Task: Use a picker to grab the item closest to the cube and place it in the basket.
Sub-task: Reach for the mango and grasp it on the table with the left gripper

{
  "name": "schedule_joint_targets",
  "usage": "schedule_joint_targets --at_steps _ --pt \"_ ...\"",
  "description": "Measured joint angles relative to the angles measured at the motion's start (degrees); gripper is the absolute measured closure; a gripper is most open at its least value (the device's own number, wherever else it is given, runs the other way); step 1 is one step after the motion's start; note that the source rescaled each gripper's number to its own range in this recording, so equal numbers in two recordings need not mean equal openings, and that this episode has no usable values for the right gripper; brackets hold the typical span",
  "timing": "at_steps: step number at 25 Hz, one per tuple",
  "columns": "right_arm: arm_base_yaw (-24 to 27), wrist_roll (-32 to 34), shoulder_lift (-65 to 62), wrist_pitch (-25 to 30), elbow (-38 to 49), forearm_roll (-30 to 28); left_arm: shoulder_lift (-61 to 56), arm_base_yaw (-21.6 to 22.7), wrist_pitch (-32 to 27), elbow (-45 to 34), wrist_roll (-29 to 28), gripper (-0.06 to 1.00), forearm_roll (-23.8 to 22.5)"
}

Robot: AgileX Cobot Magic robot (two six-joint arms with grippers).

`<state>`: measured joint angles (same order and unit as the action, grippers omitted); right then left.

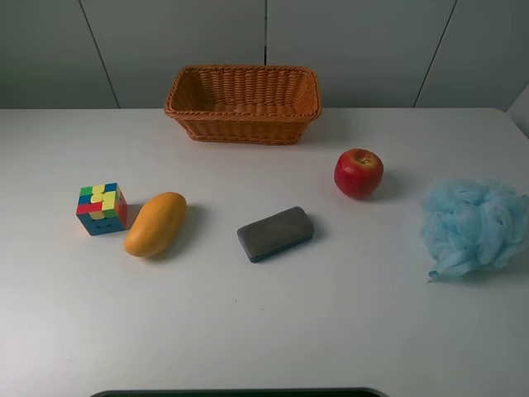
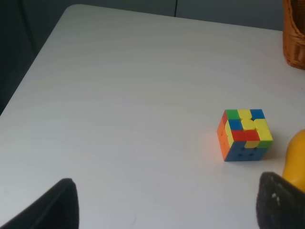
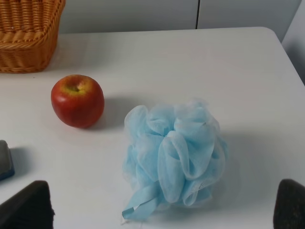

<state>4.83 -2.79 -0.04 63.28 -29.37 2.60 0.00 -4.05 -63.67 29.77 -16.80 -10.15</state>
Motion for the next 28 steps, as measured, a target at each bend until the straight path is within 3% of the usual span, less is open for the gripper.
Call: schedule_joint_targets --at_steps 10,15,28 --pt "0.00 0.00 0.00 0.00 0.00 0.00 0.00 0.00 0.00 0.00 0.51 -0.06 0.26" --pt "0.00 0.00 0.00 0.00 0.00 0.00 1.55 0.00 1.05 4.55 1.78 -0.06 3.28" --pt "0.00 0.00 0.00 0.00 0.00 0.00 46.05 -0.37 2.97 35.75 3.44 -0.06 6.90"
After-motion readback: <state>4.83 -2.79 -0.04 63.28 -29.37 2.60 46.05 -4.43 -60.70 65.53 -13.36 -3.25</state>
